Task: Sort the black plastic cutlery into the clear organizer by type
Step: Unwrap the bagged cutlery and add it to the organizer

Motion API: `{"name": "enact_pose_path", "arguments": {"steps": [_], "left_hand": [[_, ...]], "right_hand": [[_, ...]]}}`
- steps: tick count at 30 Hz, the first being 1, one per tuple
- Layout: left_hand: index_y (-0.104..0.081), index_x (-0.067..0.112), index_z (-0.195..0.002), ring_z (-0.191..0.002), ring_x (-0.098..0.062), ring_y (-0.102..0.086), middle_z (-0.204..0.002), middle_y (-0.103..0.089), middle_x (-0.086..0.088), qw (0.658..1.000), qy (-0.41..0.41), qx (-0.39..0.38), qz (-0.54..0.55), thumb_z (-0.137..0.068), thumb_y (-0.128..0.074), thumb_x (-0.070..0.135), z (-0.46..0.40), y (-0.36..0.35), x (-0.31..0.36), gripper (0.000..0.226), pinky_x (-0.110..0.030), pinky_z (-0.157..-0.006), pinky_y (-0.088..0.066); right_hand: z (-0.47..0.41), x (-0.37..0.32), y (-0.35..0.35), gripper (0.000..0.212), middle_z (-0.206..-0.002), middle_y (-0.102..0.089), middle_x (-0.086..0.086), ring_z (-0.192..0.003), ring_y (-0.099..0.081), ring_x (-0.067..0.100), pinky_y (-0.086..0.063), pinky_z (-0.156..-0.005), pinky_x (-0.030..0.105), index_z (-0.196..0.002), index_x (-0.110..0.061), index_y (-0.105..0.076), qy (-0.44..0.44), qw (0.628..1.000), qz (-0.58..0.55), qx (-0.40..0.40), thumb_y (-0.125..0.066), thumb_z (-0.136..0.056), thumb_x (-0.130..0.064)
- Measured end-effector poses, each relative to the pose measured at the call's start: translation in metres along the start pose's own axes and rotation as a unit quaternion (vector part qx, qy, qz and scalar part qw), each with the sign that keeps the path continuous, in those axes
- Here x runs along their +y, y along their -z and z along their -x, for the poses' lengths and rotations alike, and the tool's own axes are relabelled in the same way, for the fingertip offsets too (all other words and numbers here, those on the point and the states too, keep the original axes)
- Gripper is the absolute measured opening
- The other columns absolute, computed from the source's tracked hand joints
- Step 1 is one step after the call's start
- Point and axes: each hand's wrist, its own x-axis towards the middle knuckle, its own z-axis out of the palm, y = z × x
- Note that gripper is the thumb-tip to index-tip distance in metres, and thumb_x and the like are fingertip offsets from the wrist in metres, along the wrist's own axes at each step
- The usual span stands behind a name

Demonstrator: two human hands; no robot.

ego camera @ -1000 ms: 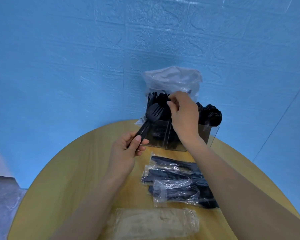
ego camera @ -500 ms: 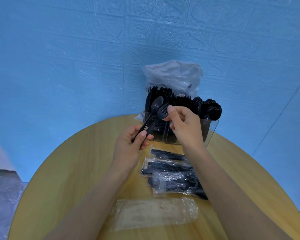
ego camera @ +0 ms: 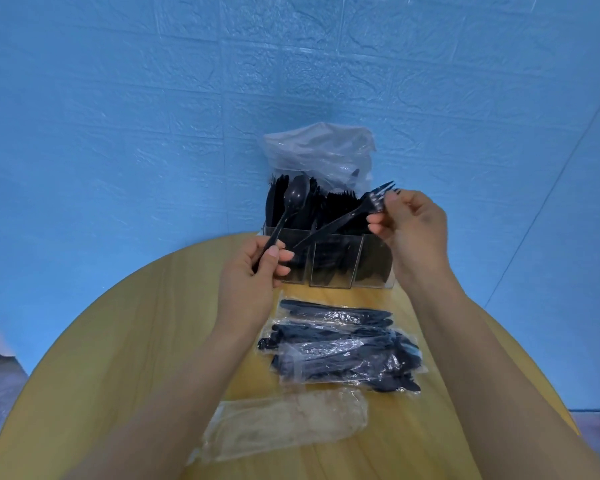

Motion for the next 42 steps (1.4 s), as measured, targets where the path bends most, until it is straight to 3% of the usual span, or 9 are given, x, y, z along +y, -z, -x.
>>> {"name": "enact_pose_path", "arguments": {"steps": [5, 10, 15, 18, 25, 29, 32, 35, 42], "left_hand": [[-0.062, 0.023, -0.092, -0.066, 0.002, -0.058, -0.082, -0.07, 0.007, 1.0, -0.004, -0.022, -0.019, -0.097, -0.049, 0.014, 0.0, -0.031, 0.0, 0.016, -0.014, -0.061, -0.048], [-0.062, 0.023, -0.093, -0.068, 0.001, -0.059, -0.084, -0.07, 0.004, 0.999, 0.016, -0.026, -0.008, -0.097, -0.049, 0.015, 0.001, -0.052, -0.008, 0.016, -0.015, -0.062, -0.048], [-0.062, 0.023, -0.093, -0.066, 0.001, -0.059, -0.083, -0.07, 0.003, 0.999, 0.024, -0.026, -0.004, -0.097, -0.049, 0.013, 0.003, -0.055, -0.016, 0.016, -0.014, -0.063, -0.048], [-0.062, 0.022, -0.094, -0.066, 0.002, -0.059, -0.083, -0.07, 0.002, 0.999, 0.025, -0.025, -0.001, -0.097, -0.049, 0.013, 0.001, -0.053, -0.018, 0.016, -0.014, -0.063, -0.049], [-0.062, 0.021, -0.093, -0.064, 0.003, -0.058, -0.08, -0.069, 0.002, 0.999, 0.025, -0.032, 0.001, -0.096, -0.05, 0.012, 0.0, -0.054, -0.019, 0.016, -0.011, -0.061, -0.047], [-0.063, 0.02, -0.094, -0.064, 0.003, -0.058, -0.08, -0.069, 0.003, 0.999, 0.027, -0.037, 0.003, -0.096, -0.05, 0.011, 0.0, -0.053, -0.018, 0.016, -0.011, -0.061, -0.047], [-0.064, 0.017, -0.095, -0.064, 0.003, -0.057, -0.08, -0.068, 0.003, 0.999, 0.03, -0.043, 0.008, -0.096, -0.05, 0.011, 0.002, -0.055, -0.016, 0.015, -0.01, -0.061, -0.047], [-0.064, 0.015, -0.096, -0.064, 0.002, -0.057, -0.079, -0.068, 0.002, 0.998, 0.03, -0.056, 0.011, -0.096, -0.05, 0.01, 0.005, -0.058, -0.013, 0.015, -0.01, -0.061, -0.047], [-0.067, 0.015, -0.099, -0.066, 0.004, -0.058, -0.077, -0.068, 0.006, 0.995, 0.005, -0.085, -0.047, -0.096, -0.051, 0.013, 0.009, -0.065, -0.01, 0.017, -0.011, -0.064, -0.048]], "right_hand": [[-0.019, -0.003, 0.015, 0.018, -0.078, -0.05, 0.002, -0.048, -0.057, 0.003, -0.051, -0.055, 0.019, -0.083, -0.015, -0.043, 0.133, 0.986, 0.072, 0.066, -0.043, -0.099, -0.008], [-0.023, 0.006, 0.011, 0.022, -0.078, -0.048, -0.008, -0.057, -0.06, 0.004, -0.05, -0.062, 0.021, -0.084, -0.027, -0.041, 0.257, 0.95, 0.173, 0.045, -0.043, -0.098, -0.011], [-0.02, 0.034, 0.009, 0.007, -0.073, -0.053, -0.008, -0.067, -0.064, 0.009, -0.047, -0.065, 0.02, -0.1, -0.018, -0.047, 0.254, 0.935, 0.249, -0.01, -0.05, -0.096, -0.012], [-0.021, 0.045, 0.009, 0.018, -0.072, -0.057, 0.0, -0.067, -0.056, 0.011, -0.037, -0.062, 0.013, -0.111, -0.013, -0.052, 0.262, 0.916, 0.303, -0.017, -0.055, -0.094, -0.013], [-0.026, 0.065, 0.006, 0.015, -0.099, -0.052, 0.002, -0.096, -0.035, 0.012, -0.029, -0.075, 0.012, -0.1, -0.014, -0.071, 0.283, 0.857, 0.429, -0.029, -0.066, -0.086, -0.015], [-0.023, 0.051, 0.006, 0.021, -0.099, -0.05, -0.003, -0.095, -0.043, 0.012, -0.036, -0.084, 0.021, -0.109, -0.014, -0.069, 0.253, 0.889, 0.381, -0.037, -0.056, -0.094, -0.018], [-0.016, 0.029, 0.006, 0.019, -0.075, -0.058, -0.019, -0.07, -0.052, -0.002, -0.04, -0.067, 0.012, -0.099, -0.02, -0.067, 0.155, 0.943, 0.268, -0.125, -0.05, -0.097, -0.026], [-0.012, 0.017, 0.01, 0.01, -0.051, -0.054, -0.02, -0.049, -0.046, -0.002, -0.037, -0.054, 0.01, -0.088, -0.02, -0.064, 0.094, 0.957, 0.198, -0.191, -0.056, -0.094, -0.018], [-0.03, 0.003, 0.034, 0.01, -0.046, -0.051, -0.012, -0.047, -0.047, 0.005, -0.04, -0.051, 0.019, -0.087, -0.013, -0.06, 0.049, 0.997, 0.038, -0.055, -0.059, -0.09, -0.004]]}}
